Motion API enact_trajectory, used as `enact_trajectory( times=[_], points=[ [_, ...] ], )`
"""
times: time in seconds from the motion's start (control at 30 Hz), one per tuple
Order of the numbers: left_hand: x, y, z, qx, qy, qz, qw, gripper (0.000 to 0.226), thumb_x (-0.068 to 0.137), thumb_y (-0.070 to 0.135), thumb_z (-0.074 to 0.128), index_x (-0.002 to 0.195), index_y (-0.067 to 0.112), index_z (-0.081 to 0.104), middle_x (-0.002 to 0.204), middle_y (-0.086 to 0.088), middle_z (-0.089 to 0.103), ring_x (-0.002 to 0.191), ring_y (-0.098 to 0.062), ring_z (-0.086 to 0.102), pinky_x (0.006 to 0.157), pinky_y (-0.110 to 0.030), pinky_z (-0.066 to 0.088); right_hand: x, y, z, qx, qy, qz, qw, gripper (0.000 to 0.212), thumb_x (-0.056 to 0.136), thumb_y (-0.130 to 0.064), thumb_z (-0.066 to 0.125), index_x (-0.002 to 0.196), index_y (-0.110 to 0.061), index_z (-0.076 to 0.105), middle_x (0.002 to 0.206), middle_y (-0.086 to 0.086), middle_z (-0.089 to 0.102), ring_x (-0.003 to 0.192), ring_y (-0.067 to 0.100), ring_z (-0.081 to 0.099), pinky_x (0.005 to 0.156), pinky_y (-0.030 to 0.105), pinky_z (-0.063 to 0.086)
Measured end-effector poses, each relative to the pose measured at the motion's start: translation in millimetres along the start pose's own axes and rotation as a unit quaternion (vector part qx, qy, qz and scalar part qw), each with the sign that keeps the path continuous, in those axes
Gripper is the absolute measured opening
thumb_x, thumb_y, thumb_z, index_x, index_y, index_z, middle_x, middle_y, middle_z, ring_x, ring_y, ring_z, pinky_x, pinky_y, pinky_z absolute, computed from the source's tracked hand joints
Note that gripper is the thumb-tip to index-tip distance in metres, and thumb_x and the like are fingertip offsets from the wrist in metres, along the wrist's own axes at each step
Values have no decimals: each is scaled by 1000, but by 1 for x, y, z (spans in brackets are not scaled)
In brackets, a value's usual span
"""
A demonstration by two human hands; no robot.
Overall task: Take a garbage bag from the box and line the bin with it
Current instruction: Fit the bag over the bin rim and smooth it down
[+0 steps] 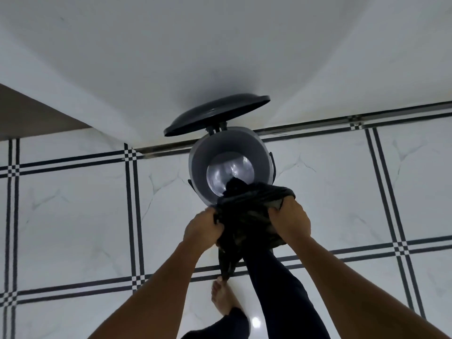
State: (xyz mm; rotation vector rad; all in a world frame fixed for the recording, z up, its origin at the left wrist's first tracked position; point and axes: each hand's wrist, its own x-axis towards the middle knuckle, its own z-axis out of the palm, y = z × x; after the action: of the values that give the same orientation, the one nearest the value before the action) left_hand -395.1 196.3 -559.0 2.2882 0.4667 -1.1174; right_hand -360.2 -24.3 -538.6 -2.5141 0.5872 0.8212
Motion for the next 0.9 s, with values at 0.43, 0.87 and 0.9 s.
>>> enact_trajectory(
  times=[0.43,0.87,0.9],
  points=[
    [69,-39,-19,35,226,-15,973,75,88,26,71,148,20,26,131,-18,47,94,-40,68,76,-48,58,85,-4,29,-178,14,-48,983,30,89,-9,59,119,-11,54,115,12,51,104,33,56,80,43,49],
    [102,-64,-16,110,248,-47,961,74,79,22,78,138,14,34,129,-18,48,83,-40,68,58,-39,49,133,-14,29,-319,74,-78,942,35,78,-16,81,108,-16,64,141,16,40,99,31,56,79,43,48],
    [105,-65,-17,115,252,-46,960,74,79,22,78,138,13,34,129,-19,48,83,-40,67,58,-39,47,137,-14,29,-320,75,-78,941,35,77,-15,81,108,-16,64,141,16,39,99,31,56,79,43,48]
  ],
)
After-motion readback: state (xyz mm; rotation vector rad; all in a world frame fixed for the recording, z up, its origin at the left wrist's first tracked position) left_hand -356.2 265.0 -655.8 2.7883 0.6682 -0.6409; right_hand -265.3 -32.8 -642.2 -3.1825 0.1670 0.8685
